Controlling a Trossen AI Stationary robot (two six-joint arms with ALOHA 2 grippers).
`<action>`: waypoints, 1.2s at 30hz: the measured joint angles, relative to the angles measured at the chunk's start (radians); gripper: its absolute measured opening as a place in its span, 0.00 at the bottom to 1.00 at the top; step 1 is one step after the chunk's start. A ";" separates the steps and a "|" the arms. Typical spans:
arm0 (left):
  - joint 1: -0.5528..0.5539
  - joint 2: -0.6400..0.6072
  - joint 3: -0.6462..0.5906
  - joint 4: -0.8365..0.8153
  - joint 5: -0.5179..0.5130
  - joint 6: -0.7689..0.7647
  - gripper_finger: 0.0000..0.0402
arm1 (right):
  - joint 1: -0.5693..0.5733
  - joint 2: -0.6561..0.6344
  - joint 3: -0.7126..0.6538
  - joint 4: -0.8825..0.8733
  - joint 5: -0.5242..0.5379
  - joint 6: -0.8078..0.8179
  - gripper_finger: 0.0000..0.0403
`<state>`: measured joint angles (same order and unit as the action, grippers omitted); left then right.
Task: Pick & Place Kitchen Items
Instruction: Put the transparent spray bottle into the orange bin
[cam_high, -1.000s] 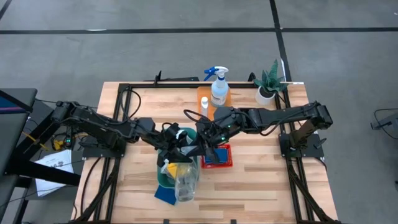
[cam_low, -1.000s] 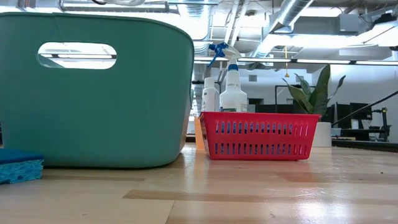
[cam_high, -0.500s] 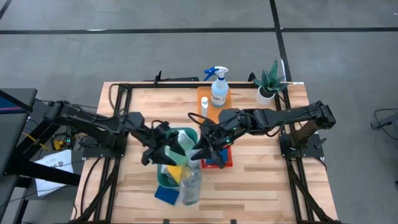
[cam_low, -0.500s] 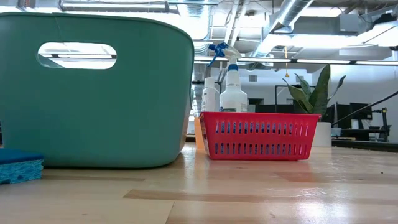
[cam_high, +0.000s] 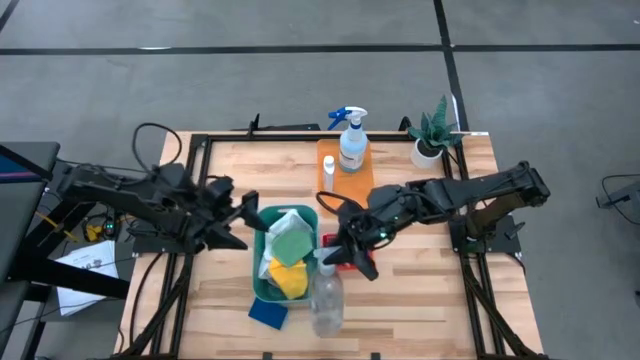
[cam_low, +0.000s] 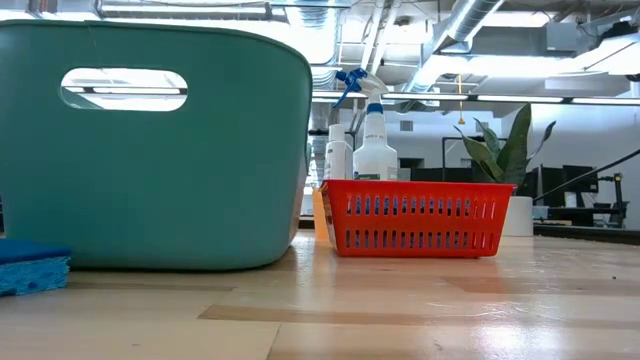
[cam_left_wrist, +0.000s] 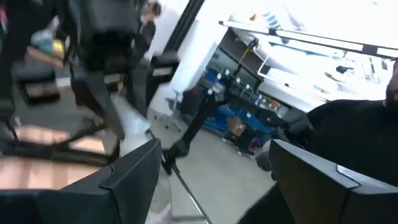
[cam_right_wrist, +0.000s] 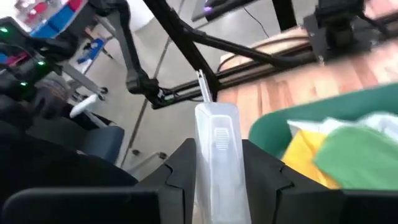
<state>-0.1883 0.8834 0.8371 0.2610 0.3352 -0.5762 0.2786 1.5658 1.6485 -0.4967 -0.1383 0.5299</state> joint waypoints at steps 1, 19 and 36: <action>0.000 -0.011 0.000 0.001 -0.012 0.016 0.73 | 0.009 -0.009 0.000 -0.025 0.020 0.013 0.21; 0.021 -0.078 -0.001 -0.072 -0.201 0.109 0.65 | 0.135 -0.105 0.000 -0.283 0.404 0.242 0.21; 0.080 -0.077 -0.001 -0.074 -0.235 0.109 0.57 | 0.200 -0.148 0.000 -0.419 0.652 0.360 0.21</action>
<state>-0.1085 0.8066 0.8360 0.1875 0.1005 -0.4673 0.4791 1.4176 1.6482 -0.9161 0.5138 0.8903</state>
